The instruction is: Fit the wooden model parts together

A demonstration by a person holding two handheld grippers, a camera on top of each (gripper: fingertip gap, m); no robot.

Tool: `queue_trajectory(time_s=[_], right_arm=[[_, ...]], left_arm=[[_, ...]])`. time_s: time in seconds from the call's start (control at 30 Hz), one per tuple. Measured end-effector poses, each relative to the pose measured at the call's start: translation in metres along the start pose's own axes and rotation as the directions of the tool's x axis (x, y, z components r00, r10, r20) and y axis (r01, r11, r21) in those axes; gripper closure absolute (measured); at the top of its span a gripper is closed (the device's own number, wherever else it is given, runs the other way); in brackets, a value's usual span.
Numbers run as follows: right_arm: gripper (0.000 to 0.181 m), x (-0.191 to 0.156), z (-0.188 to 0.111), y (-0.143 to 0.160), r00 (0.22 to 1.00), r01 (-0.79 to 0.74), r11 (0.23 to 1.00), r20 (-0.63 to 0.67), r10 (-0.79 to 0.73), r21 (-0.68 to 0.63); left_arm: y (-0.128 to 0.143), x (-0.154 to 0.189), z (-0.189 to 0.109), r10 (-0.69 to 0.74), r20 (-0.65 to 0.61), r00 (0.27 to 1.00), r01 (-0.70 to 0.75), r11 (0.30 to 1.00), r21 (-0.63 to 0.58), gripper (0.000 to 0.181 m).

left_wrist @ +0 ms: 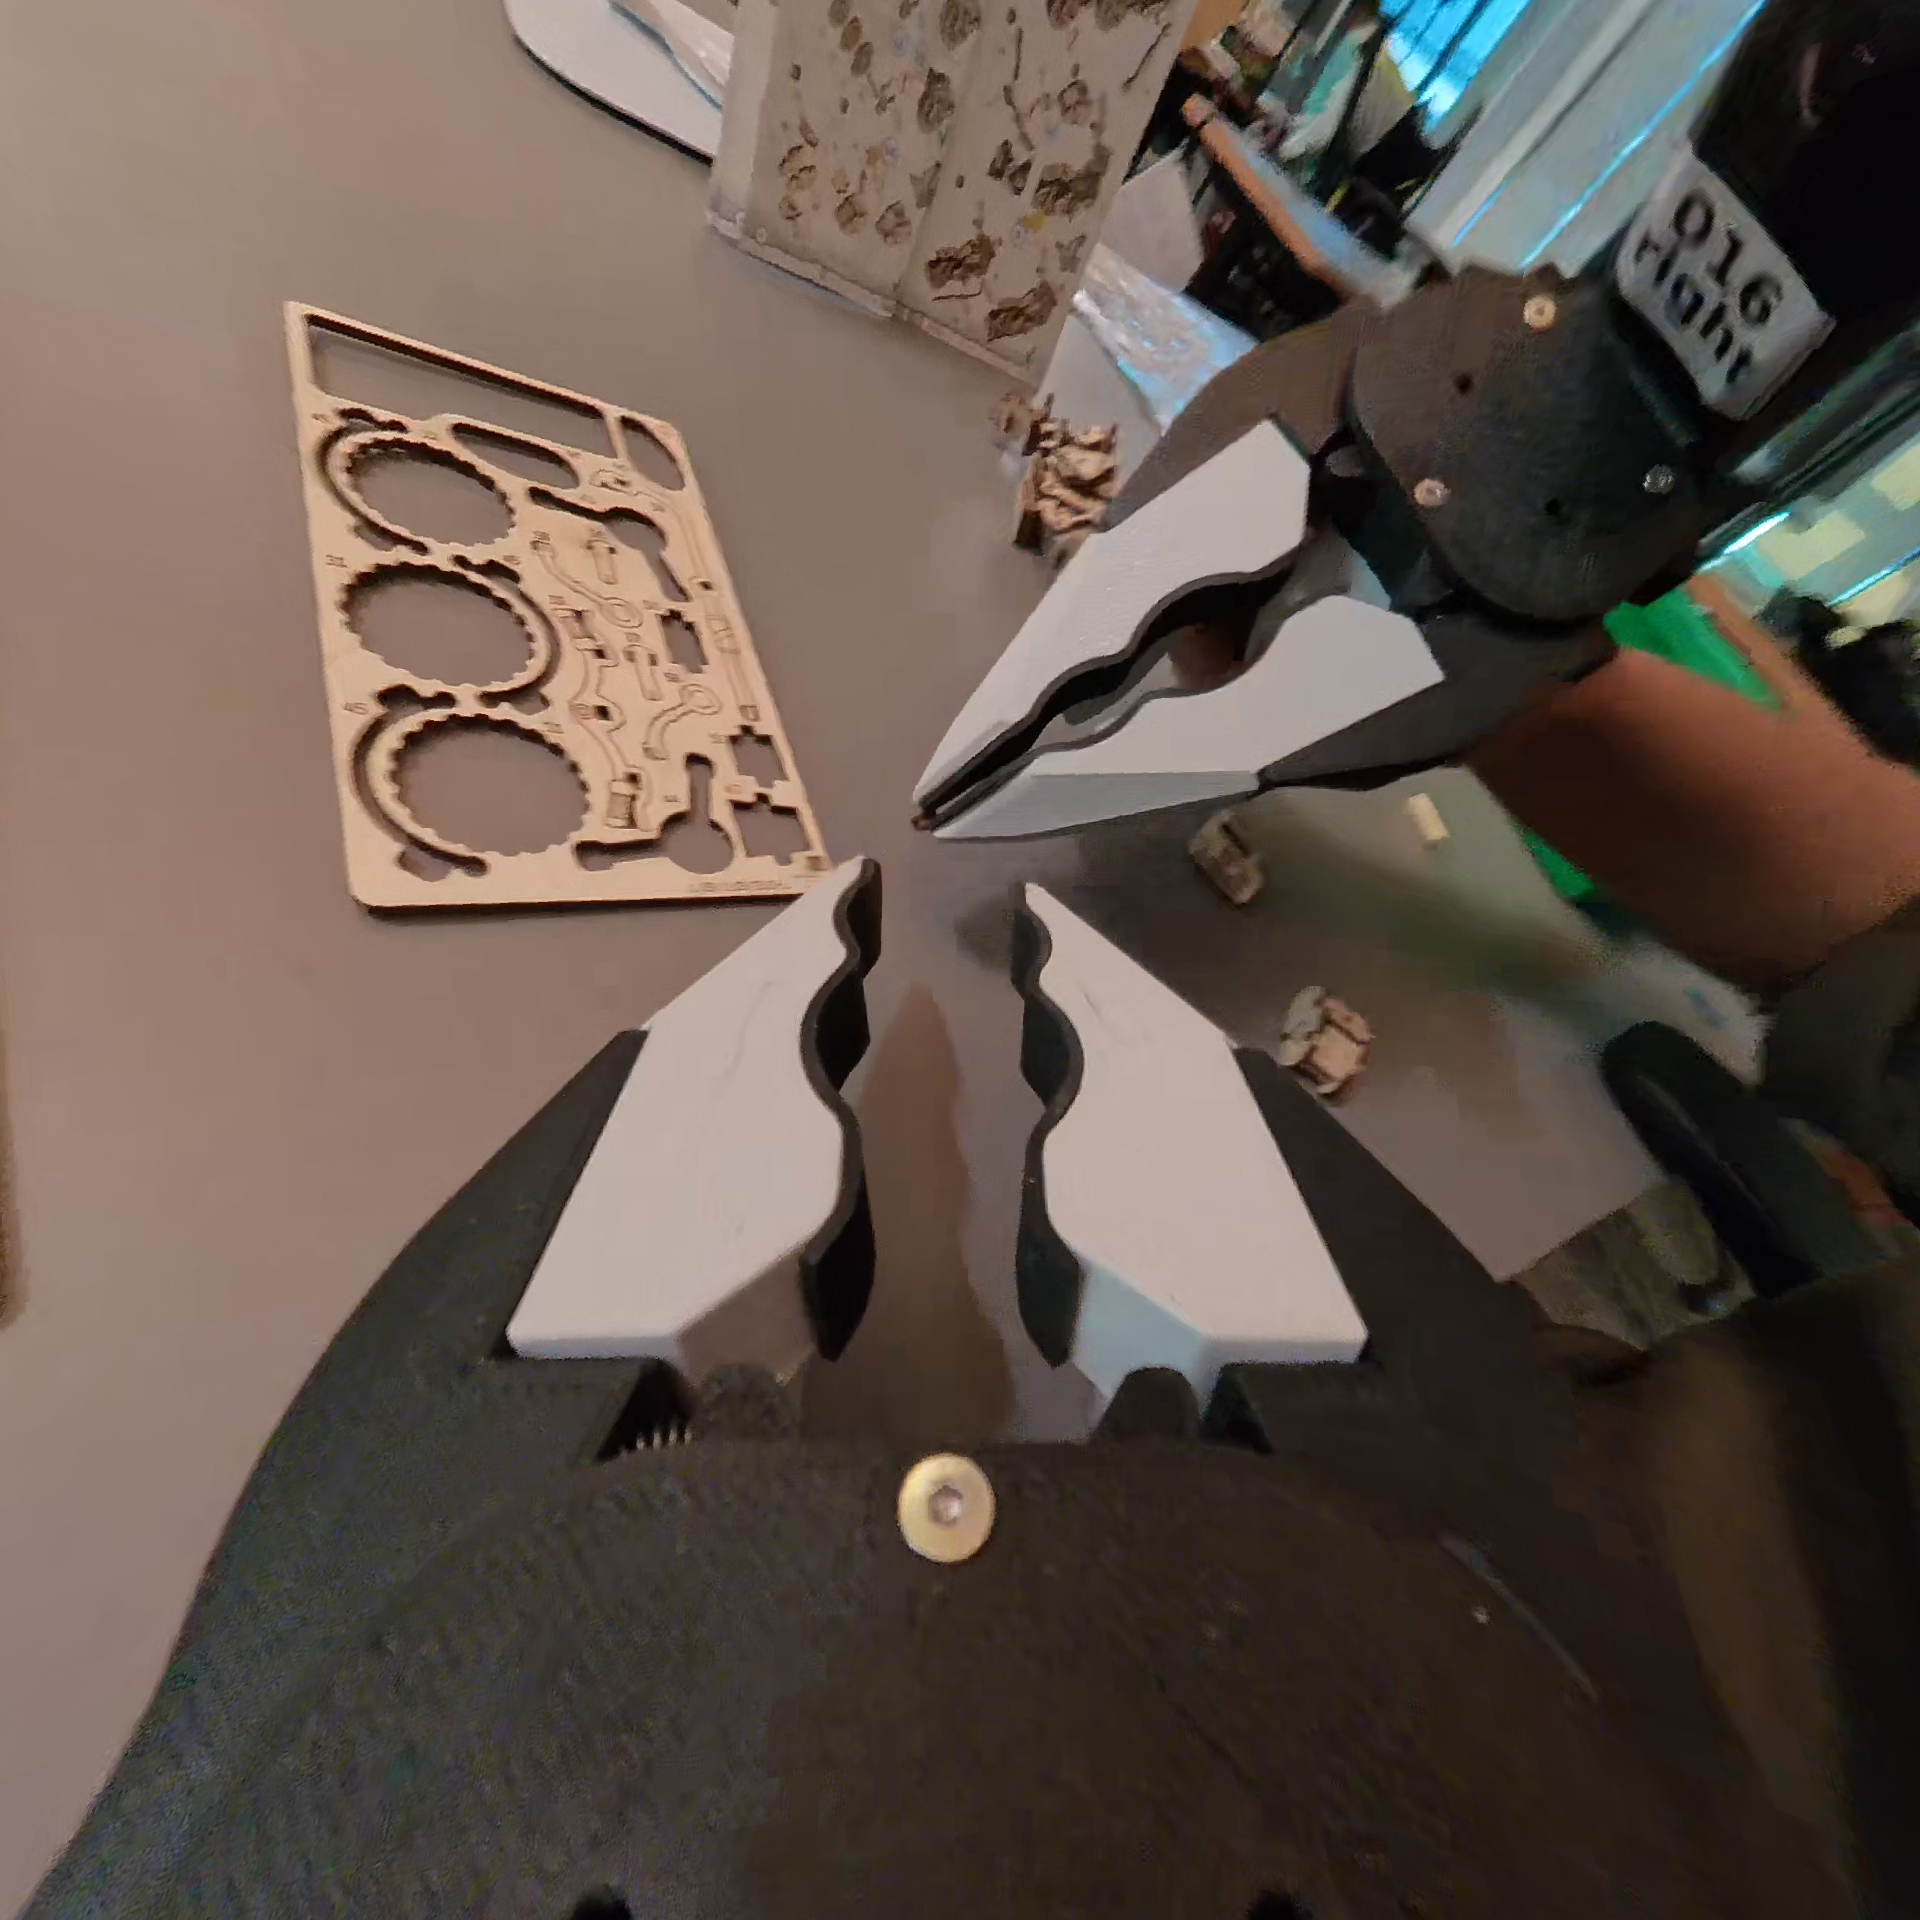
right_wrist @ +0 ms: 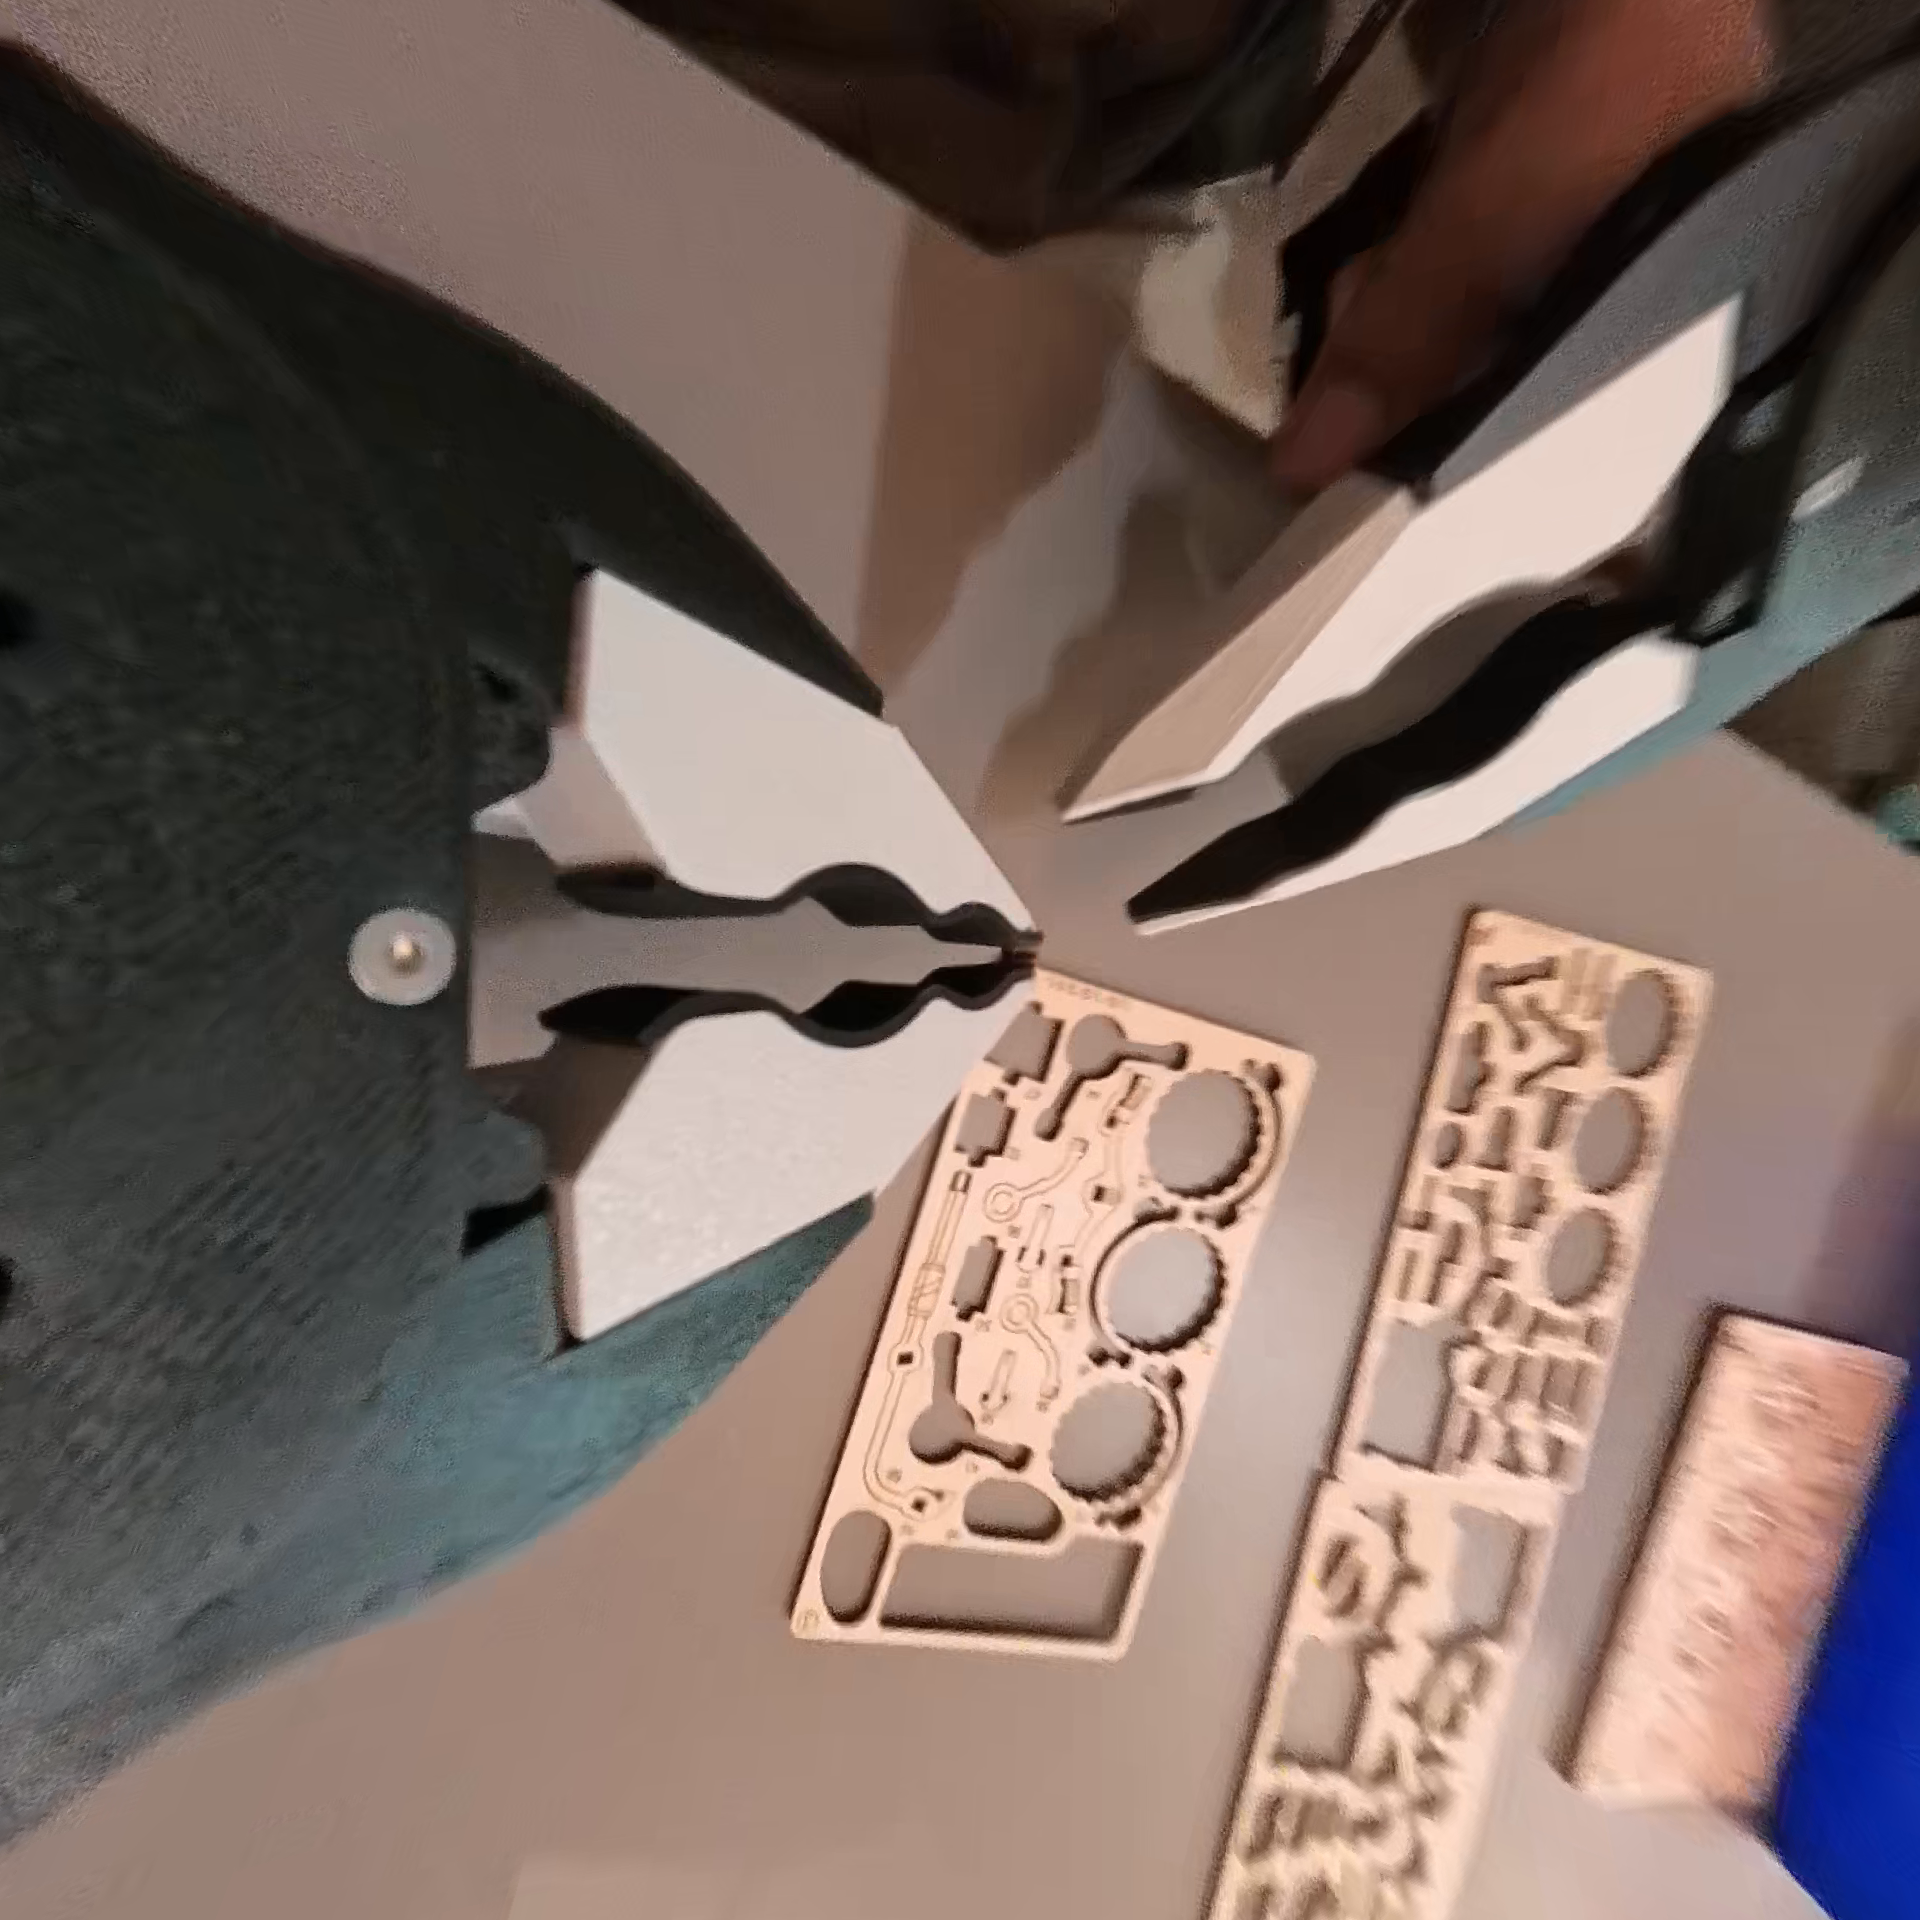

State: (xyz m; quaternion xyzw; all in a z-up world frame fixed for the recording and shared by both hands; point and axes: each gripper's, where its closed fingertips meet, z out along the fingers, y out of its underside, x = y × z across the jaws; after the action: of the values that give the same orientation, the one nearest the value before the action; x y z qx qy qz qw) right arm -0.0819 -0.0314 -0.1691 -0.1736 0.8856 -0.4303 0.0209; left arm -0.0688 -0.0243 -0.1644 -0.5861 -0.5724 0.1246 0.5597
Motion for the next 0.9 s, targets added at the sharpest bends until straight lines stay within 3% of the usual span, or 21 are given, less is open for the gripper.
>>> queue_trajectory(time_s=[0.07,0.13,0.23,0.37,0.5,0.9], right_arm=[[0.180,-0.007,-0.016,-0.011,0.997,0.059,0.995,-0.064,-0.054,0.083],[0.180,-0.015,-0.033,-0.014,0.982,0.134,0.982,-0.153,-0.113,0.136],[0.180,-0.028,-0.058,-0.014,0.954,0.195,0.959,-0.269,-0.136,0.206],[0.180,-0.046,-0.075,-0.003,0.928,0.232,0.949,-0.340,-0.151,0.213],[0.181,-0.055,-0.084,0.005,0.914,0.254,0.944,-0.371,-0.163,0.211],[0.180,-0.067,-0.106,0.007,0.926,0.284,0.914,-0.328,-0.184,0.289]], left_arm=[[-0.003,0.011,-0.001,-0.069,-0.086,0.994,0.072,0.997,0.031,0.163],[-0.008,0.022,-0.004,-0.164,-0.182,0.970,0.176,0.983,0.052,0.181],[-0.013,0.044,-0.007,-0.276,-0.366,0.889,0.310,0.950,0.038,0.181],[-0.005,0.075,0.003,-0.334,-0.491,0.805,0.352,0.934,-0.059,0.171],[0.005,0.100,0.017,-0.363,-0.531,0.765,0.336,0.930,-0.151,0.170],[0.004,0.123,0.020,-0.438,-0.619,0.652,0.372,0.896,-0.242,0.178]])
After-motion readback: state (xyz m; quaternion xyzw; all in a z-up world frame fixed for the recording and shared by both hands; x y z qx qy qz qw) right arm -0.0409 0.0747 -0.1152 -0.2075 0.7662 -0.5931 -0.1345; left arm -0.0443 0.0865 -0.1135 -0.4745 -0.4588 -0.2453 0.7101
